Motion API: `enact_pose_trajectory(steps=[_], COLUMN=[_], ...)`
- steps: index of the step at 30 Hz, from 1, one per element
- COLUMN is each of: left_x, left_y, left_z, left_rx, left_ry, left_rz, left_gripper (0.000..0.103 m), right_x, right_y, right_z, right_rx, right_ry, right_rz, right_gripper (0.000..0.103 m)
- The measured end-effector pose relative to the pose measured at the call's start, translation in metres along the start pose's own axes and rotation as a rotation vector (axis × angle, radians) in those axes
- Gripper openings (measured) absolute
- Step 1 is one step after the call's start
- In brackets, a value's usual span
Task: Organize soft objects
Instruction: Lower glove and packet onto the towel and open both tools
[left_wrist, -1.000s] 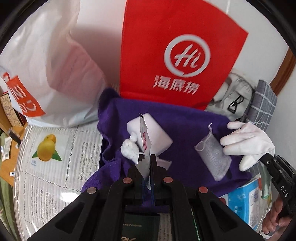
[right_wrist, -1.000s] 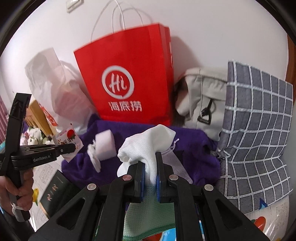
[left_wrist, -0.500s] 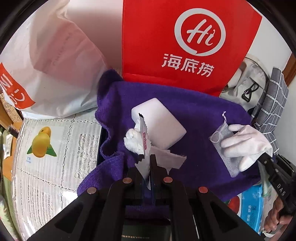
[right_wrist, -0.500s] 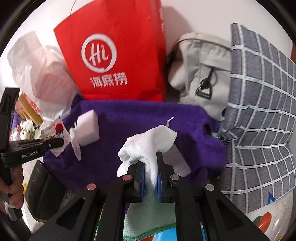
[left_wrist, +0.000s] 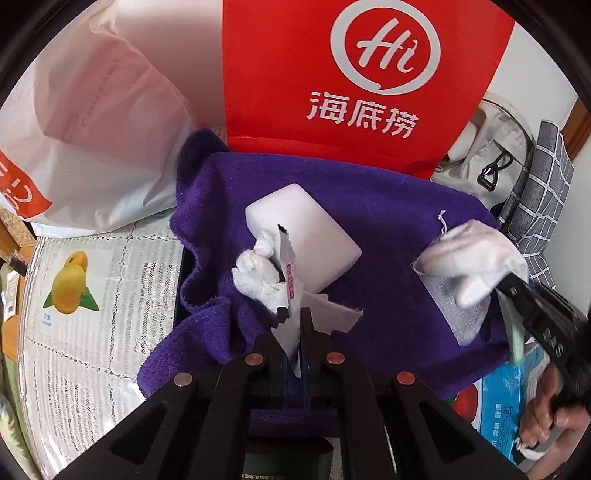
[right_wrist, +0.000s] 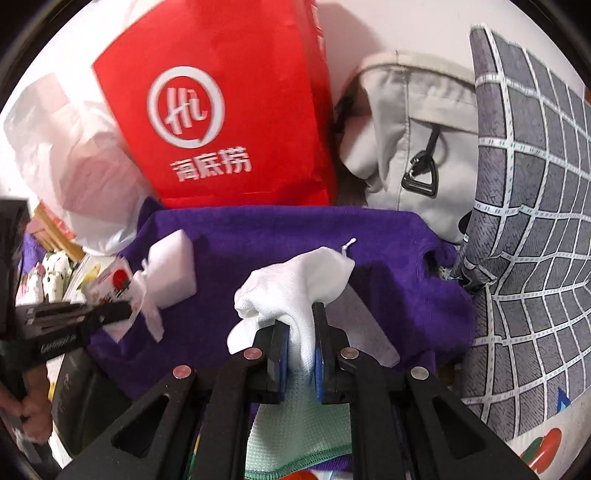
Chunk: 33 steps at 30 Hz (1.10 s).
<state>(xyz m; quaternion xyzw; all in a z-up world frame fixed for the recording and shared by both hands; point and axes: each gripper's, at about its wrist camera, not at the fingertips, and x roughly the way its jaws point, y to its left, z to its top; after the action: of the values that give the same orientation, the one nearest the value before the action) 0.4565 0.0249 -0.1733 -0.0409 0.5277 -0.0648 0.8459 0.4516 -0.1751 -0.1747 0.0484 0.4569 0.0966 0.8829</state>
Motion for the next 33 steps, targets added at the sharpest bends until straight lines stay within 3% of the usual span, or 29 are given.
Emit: enact_pose_trajectory(steps=[6, 7, 9, 10, 11, 14, 15, 18, 21, 29, 33], left_x=[0.003, 0.003, 0.003, 0.003, 0.004, 0.008, 0.011, 0.011, 0.007, -0.011, -0.019], left_y=[-0.004, -0.005, -0.005, -0.003, -0.004, -0.007, -0.011, -0.016, -0.022, -0.034, -0.035], left_z=[-0.001, -0.001, -0.001, -0.002, -0.001, 0.000, 0.001, 0.001, 0.002, 0.006, 0.005], left_rx=[0.005, 0.003, 0.001, 0.002, 0.000, -0.018, -0.020, -0.026, -0.025, -0.003, 0.012], left_ry=[0.006, 0.005, 0.008, 0.009, 0.011, 0.017, 0.020, -0.003, -0.018, -0.078, -0.092], left_rz=[-0.004, -0.007, -0.020, -0.028, -0.035, -0.057, -0.057, -0.076, -0.106, -0.120, -0.110], left_gripper=[0.005, 0.005, 0.005, 0.006, 0.007, 0.021, 0.029, 0.032, 0.052, 0.056, 0.056], right_x=[0.022, 0.023, 0.025, 0.025, 0.023, 0.018, 0.017, 0.010, 0.002, -0.034, -0.054], right_y=[-0.005, -0.004, -0.004, -0.003, -0.004, -0.005, -0.004, -0.002, -0.001, -0.001, 0.010], right_z=[0.009, 0.008, 0.006, 0.005, 0.005, 0.003, 0.002, 0.001, 0.004, 0.009, 0.008], right_rx=[0.034, 0.032, 0.024, 0.022, 0.022, 0.001, -0.021, -0.055, -0.057, -0.046, -0.095], right_ry=[0.056, 0.066, 0.087, 0.086, 0.075, 0.063, 0.048, 0.040, 0.028, -0.052, -0.117], right_rz=[0.008, 0.014, 0.027, 0.027, 0.027, 0.018, 0.009, -0.022, -0.021, 0.030, -0.011], right_gripper=[0.014, 0.019, 0.038, 0.053, 0.059, 0.065, 0.066, 0.072, 0.074, 0.075, 0.075])
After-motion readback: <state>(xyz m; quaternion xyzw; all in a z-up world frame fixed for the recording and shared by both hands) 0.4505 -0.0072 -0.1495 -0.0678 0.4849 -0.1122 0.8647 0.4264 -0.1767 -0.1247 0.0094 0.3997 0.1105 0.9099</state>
